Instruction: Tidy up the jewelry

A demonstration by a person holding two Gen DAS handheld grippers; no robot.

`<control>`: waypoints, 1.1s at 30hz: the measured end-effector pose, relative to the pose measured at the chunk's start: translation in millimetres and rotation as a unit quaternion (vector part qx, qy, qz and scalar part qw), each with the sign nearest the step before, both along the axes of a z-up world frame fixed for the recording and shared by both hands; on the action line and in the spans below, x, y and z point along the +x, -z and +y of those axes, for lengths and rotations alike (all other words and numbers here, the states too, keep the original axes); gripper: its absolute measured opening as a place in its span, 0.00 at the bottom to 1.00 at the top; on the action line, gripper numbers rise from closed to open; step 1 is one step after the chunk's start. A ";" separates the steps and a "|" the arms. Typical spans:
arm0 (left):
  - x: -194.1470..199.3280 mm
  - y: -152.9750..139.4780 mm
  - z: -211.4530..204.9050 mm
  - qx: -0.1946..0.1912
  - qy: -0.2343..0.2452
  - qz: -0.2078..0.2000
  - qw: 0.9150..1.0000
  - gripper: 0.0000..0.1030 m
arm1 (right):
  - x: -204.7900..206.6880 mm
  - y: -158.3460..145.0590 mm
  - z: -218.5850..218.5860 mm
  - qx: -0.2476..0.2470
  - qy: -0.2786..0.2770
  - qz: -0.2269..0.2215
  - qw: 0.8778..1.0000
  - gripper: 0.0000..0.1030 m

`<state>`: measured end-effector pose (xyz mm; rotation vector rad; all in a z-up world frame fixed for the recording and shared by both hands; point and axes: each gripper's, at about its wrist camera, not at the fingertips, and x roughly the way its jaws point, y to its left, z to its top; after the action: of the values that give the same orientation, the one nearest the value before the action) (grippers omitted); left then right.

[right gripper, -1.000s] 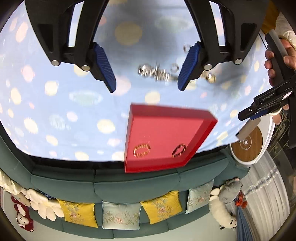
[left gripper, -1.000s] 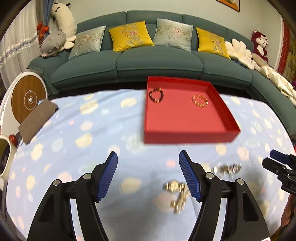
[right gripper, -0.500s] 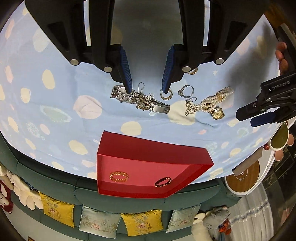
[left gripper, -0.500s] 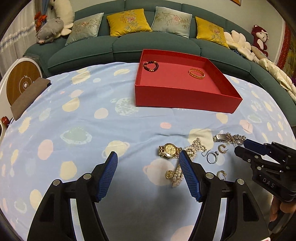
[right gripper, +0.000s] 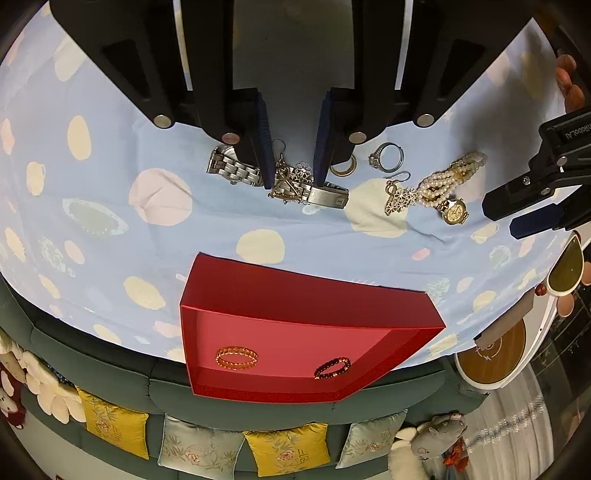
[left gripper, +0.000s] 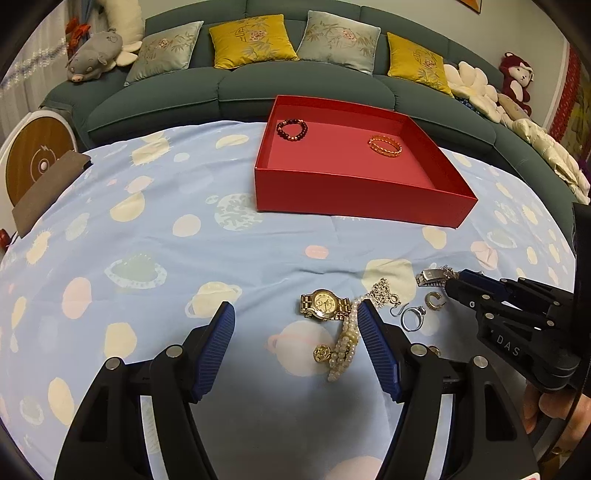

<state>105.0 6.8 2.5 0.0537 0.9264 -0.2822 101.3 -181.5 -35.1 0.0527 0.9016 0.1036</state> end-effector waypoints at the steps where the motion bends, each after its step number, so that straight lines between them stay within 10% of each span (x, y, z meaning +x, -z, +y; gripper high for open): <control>1: 0.5 0.3 0.8 -0.002 -0.001 0.002 1.000 0.65 | 0.1 0.2 0.1 -0.002 -0.001 0.000 1.000 0.18; 22: 23.7 15.5 -57.4 -0.009 0.066 0.012 0.998 0.64 | -19.2 -21.2 -16.2 0.035 0.001 -0.015 0.999 0.03; 33: 20.5 34.8 -79.0 0.036 0.105 -0.001 0.994 0.15 | -30.0 -43.1 -29.0 0.057 0.004 -0.040 0.998 0.03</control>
<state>125.6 -72.1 -32.3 0.2190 0.9302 -0.4431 71.3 -210.4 7.9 0.1567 0.8150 0.1480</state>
